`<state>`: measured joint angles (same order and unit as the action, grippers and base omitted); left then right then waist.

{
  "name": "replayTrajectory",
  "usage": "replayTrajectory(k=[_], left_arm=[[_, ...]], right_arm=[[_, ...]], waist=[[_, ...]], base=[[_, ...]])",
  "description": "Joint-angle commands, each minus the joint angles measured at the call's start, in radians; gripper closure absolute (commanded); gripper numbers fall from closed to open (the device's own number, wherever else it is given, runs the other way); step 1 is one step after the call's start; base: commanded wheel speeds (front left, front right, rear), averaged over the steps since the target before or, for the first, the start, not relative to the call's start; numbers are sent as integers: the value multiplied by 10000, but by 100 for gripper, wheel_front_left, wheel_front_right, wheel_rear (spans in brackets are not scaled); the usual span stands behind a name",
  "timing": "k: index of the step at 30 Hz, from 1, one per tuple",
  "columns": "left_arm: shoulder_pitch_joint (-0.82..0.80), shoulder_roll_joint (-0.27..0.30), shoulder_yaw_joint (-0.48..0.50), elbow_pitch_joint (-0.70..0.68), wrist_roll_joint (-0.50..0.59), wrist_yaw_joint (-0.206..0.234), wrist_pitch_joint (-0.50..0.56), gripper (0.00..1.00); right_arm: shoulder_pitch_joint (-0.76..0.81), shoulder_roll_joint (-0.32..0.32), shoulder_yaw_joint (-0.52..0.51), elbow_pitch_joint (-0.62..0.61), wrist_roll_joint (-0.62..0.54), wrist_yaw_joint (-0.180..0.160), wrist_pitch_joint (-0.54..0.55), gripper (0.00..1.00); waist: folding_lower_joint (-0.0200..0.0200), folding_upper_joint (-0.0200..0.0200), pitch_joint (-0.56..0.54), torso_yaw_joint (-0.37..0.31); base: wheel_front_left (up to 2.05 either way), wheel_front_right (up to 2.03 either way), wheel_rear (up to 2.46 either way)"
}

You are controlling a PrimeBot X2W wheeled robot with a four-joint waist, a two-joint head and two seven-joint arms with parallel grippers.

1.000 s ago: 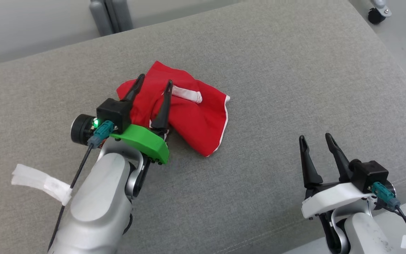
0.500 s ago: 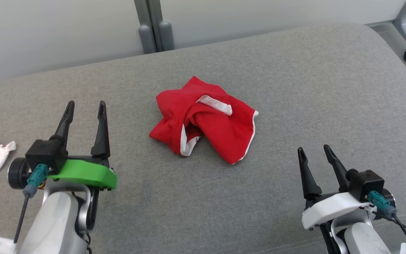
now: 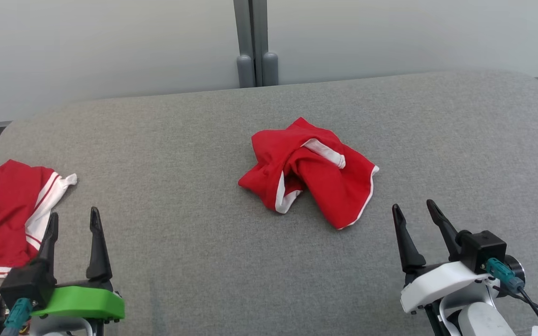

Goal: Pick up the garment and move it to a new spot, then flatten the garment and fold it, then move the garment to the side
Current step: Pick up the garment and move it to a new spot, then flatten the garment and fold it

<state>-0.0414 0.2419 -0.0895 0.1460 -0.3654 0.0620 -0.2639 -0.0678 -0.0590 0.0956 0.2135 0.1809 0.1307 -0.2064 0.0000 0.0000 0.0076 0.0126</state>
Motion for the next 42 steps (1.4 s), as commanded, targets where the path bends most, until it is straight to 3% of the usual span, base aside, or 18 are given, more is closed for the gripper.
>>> replayTrajectory(k=[1, 28, 42], left_arm=[[234, -82, 19, -36, 116, -31, -8, 0], [194, -430, -232, 1001, 60, -800, 52, 0], [182, -341, -346, 899, -173, -806, 270, 0]], right_arm=[[102, -90, 76, -71, -42, 2, 50, 0], [300, -133, 138, -288, -37, 2, 269, 0], [301, -134, 95, -217, -8, 2, 234, 0]], waist=[[0, 0, -121, 161], [0, 0, -179, 285], [0, 0, -196, 245]], base=[[0, 0, 0], [0, 0, 0], [0, 0, 0]])
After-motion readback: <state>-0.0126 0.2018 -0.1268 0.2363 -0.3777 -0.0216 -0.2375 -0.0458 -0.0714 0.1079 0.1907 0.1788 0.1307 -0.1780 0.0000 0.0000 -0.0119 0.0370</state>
